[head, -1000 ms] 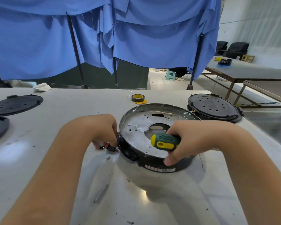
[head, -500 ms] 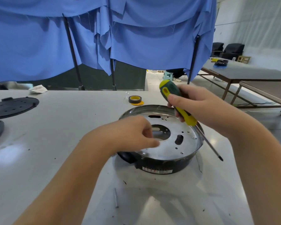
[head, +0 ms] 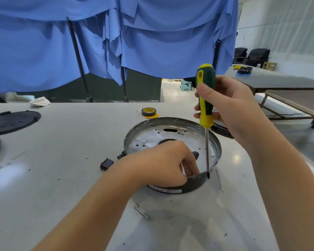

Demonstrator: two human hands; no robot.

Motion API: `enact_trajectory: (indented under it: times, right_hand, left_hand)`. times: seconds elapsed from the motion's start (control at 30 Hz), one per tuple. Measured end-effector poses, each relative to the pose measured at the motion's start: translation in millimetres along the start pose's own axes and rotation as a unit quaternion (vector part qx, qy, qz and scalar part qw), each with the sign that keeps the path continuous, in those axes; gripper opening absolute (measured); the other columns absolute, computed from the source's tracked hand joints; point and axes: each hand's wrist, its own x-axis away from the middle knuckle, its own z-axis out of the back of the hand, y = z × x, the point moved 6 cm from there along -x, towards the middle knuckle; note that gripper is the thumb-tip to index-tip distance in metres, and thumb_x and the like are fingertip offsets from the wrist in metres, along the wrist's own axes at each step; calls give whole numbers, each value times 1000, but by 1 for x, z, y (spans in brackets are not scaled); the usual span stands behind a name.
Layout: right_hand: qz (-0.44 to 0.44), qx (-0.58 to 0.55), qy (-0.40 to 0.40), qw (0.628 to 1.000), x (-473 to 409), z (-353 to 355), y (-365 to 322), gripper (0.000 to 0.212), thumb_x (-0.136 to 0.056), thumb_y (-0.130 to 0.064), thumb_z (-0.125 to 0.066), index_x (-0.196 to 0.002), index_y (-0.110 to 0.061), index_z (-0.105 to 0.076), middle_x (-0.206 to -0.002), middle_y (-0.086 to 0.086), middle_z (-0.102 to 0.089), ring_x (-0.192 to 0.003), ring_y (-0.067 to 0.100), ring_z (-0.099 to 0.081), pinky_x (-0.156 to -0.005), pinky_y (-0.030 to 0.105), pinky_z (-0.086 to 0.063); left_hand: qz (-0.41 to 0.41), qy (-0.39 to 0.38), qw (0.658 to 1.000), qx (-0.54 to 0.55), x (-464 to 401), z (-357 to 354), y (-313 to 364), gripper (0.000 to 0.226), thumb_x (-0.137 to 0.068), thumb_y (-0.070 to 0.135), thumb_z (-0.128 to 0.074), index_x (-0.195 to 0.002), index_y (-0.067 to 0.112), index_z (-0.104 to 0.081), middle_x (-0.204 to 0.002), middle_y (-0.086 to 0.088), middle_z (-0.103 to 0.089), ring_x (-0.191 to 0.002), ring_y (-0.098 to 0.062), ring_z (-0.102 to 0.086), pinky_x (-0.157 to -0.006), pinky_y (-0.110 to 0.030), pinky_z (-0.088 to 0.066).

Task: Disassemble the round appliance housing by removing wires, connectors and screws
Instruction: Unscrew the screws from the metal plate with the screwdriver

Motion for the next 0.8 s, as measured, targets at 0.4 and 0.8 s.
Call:
enact_trajectory:
  times: [0.4,0.8]
  right_hand:
    - [4,-79,58,995,-1,4,2,14,-87,-25,-66,-97,-20,-60,-99,9,-66,-67,13,-70,-59,26,-57]
    - [53,-71,87,992,2,9,-3,19,-88,-26,-66,-104,-18,-59,-108,11,-65,-72,15,-71,-62,27,-58]
  left_hand:
    - [77,-15,996,-38,16,22,-29,18,-77,43,-72,-92,34,-68,-86,17,-67,-78,2,-61,-60,-13,-43]
    - [22,-3,1000,2,0,2,-15,15,-81,28,-71,-95,30,-73,-72,20,-66,-68,7,-61,-60,-7,-45]
